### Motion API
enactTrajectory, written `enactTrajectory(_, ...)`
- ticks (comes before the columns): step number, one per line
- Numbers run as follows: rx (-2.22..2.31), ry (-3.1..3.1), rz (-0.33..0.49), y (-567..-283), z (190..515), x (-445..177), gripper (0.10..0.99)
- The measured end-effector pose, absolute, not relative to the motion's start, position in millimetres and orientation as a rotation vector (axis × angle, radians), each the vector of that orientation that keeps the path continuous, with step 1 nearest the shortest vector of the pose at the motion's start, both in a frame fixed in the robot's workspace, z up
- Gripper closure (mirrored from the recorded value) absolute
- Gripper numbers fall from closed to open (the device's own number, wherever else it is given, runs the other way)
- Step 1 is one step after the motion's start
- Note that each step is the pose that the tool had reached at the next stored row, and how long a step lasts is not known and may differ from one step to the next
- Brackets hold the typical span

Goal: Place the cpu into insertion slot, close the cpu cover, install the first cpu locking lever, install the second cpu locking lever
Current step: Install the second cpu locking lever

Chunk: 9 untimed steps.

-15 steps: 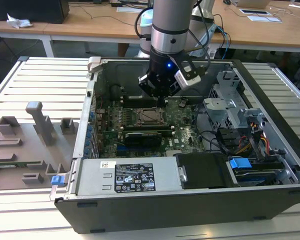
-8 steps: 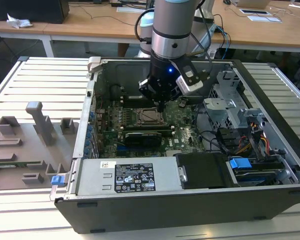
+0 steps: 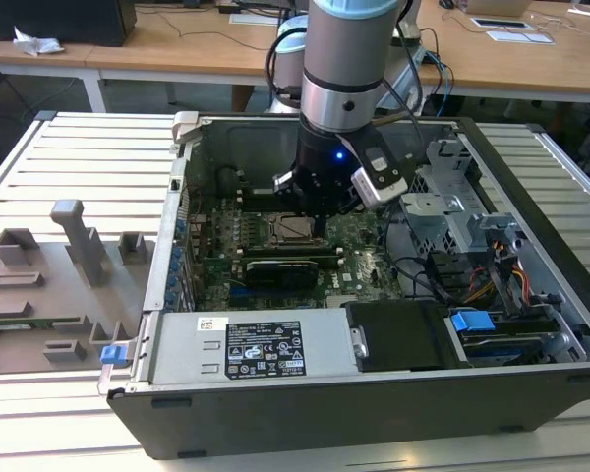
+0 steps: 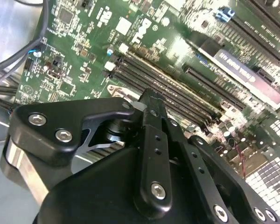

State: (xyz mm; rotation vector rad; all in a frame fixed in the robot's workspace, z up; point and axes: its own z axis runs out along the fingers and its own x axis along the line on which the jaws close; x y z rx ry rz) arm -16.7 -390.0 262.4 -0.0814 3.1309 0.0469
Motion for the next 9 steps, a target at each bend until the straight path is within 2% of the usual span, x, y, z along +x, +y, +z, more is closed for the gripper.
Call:
enactTrajectory(1, -0.081, 3.131, 0.052, -390.2, 262.4, -16.7, 0.98)
enactTrajectory(5, -0.079, 3.117, 0.262, -390.6, 262.2, -16.7, 0.98)
enactTrajectory(9, -0.079, 3.117, 0.262, -396.0, 260.7, -16.7, 0.98)
